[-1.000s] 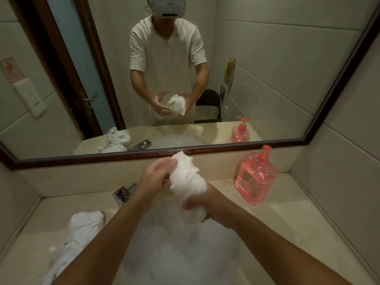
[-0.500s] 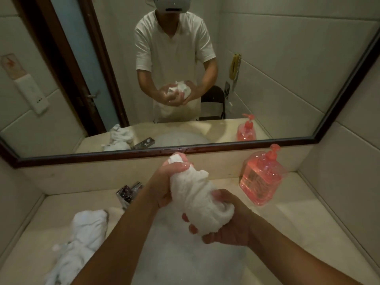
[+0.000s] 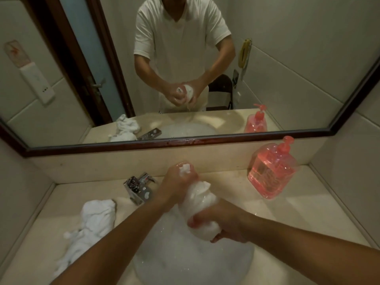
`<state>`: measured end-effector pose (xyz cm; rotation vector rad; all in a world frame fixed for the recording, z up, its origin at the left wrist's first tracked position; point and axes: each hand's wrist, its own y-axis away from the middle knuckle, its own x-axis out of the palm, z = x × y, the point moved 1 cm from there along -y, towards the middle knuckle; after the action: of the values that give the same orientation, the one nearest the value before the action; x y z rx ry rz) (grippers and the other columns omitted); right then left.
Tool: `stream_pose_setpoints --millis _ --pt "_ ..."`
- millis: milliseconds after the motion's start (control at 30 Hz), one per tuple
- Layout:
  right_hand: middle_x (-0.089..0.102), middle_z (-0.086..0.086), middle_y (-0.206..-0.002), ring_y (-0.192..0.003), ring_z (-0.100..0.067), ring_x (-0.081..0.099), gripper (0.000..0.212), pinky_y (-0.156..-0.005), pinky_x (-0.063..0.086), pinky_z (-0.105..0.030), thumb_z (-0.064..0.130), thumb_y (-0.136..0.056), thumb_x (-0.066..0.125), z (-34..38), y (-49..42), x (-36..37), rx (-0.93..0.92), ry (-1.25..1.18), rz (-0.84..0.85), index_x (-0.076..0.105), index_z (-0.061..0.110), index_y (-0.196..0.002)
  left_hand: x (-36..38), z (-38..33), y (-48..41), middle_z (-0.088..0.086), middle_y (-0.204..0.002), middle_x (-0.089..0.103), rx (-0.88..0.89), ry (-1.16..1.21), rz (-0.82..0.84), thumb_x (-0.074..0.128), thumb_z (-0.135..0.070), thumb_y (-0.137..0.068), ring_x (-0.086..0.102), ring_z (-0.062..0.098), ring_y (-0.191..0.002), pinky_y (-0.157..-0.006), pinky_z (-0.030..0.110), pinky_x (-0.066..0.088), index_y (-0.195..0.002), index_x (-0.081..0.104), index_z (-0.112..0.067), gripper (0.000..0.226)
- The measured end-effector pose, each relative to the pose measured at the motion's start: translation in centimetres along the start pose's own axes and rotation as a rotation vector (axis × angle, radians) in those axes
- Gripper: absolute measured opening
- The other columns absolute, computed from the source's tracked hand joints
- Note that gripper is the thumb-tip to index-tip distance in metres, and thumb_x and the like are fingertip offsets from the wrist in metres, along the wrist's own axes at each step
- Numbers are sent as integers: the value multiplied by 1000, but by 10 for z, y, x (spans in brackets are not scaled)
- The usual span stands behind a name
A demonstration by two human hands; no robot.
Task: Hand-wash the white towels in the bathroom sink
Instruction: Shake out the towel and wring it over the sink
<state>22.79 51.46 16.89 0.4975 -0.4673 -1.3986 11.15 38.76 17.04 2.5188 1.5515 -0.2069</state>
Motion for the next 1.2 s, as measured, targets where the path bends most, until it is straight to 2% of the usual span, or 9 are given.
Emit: stream_pose_setpoints --millis 133,267,567,700,833,933,1033,1100,1200 --pt "72 -6 -113 -95 -23 76 96 -58 61 -40 43 -49 98 -26 -29 9 -35 117 -204 55 23 -132 6 24 1 1 -66 58 6 -128 -122 65 -4 -92 49 6 -54 -53 17 40 -76 62 -3 17" --pt "60 -1 -118 -98 -16 68 85 -64 61 -34 32 -73 94 -28 -33 15 -48 165 -277 33 24 -131 9 31 0 -5 -65 60 -34 -144 -205 65 -7 -92 51 3 -53 -54 19 42 -78 62 -10 14" --pt "76 -6 -114 -106 -23 74 51 -90 64 -52 14 -79 88 5 -24 1 -218 194 -106 68 28 -124 -9 -1 2 2 -69 63 -7 -138 -260 68 -14 -88 57 18 -62 -59 32 46 -74 58 -23 20" --pt "51 4 -141 -120 -13 58 105 -95 57 -30 39 -71 97 7 -17 7 -376 525 -365 34 25 -154 -5 -9 4 4 -75 65 -147 76 -442 72 -14 -85 62 22 -69 -56 29 47 -80 61 -17 12" --pt "38 -9 -155 -133 -27 47 142 -104 54 -47 60 -62 95 -4 -25 13 -435 1056 -603 1 29 -163 13 -15 8 6 -91 73 -359 360 -487 79 -30 -89 74 27 -84 -65 33 59 -98 64 -15 23" --pt "57 -5 -131 -115 -27 62 116 -90 62 -48 31 -65 99 -1 -22 3 -361 783 -579 24 22 -154 14 -24 12 3 -94 74 -315 247 -253 74 -54 -90 72 21 -83 -71 34 57 -106 67 -12 45" --pt "70 0 -102 -95 -22 71 59 -87 63 -53 9 -67 93 9 -4 -13 -340 368 -386 61 25 -115 -10 -27 18 3 -84 68 -132 234 -38 73 -49 -86 64 19 -75 -68 30 49 -103 70 -9 44" --pt "78 0 -99 -93 -19 75 53 -91 63 -50 8 -64 90 10 6 -18 -367 177 -213 69 27 -109 -22 -16 19 -7 -84 70 -88 367 16 74 -44 -79 65 14 -76 -66 25 52 -125 65 -8 59" --pt "76 -9 -107 -100 -26 74 66 -86 60 -44 22 -57 81 5 14 -15 -353 -80 101 69 13 -121 -15 -1 14 -3 -122 68 -99 556 214 94 -56 -56 73 16 -102 -85 34 60 -160 32 -22 126"
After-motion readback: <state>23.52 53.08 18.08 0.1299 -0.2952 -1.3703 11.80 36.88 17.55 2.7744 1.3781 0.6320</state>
